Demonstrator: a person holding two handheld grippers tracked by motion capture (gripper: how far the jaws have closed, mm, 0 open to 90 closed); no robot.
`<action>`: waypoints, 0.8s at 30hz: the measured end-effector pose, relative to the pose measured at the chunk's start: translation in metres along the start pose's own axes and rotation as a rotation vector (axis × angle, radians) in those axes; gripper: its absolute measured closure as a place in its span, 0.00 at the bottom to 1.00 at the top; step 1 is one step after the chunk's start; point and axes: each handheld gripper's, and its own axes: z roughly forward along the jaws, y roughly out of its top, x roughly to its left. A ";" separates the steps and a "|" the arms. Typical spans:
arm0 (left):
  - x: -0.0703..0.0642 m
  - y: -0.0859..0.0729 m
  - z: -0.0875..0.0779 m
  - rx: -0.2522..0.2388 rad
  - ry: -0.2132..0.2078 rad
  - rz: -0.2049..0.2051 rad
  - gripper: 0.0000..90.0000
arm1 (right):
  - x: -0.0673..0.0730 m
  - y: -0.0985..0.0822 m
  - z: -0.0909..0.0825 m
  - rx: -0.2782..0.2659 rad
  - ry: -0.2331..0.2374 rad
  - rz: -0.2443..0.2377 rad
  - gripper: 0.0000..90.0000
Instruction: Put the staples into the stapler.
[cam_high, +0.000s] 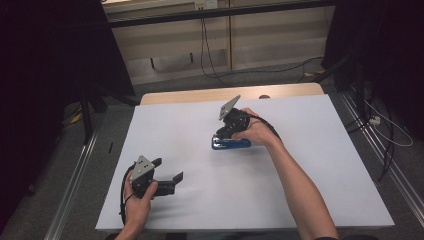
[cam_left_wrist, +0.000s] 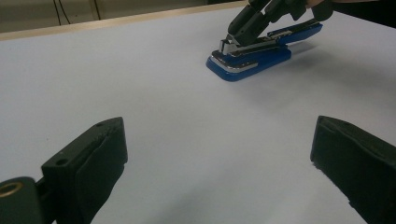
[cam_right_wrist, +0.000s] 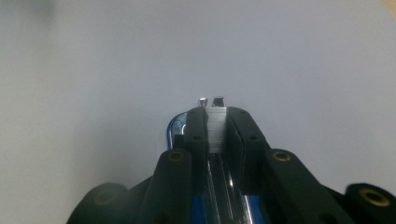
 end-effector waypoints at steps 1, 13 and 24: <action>0.000 0.000 0.000 0.001 0.000 0.000 0.05 | 0.000 0.000 0.000 0.000 0.000 -0.003 0.88; 0.000 0.000 0.001 0.002 0.001 -0.003 0.05 | -0.002 0.002 0.001 0.011 0.012 -0.037 0.88; 0.001 0.000 0.001 0.004 0.001 -0.006 0.05 | -0.004 0.005 0.003 0.021 0.027 -0.063 0.88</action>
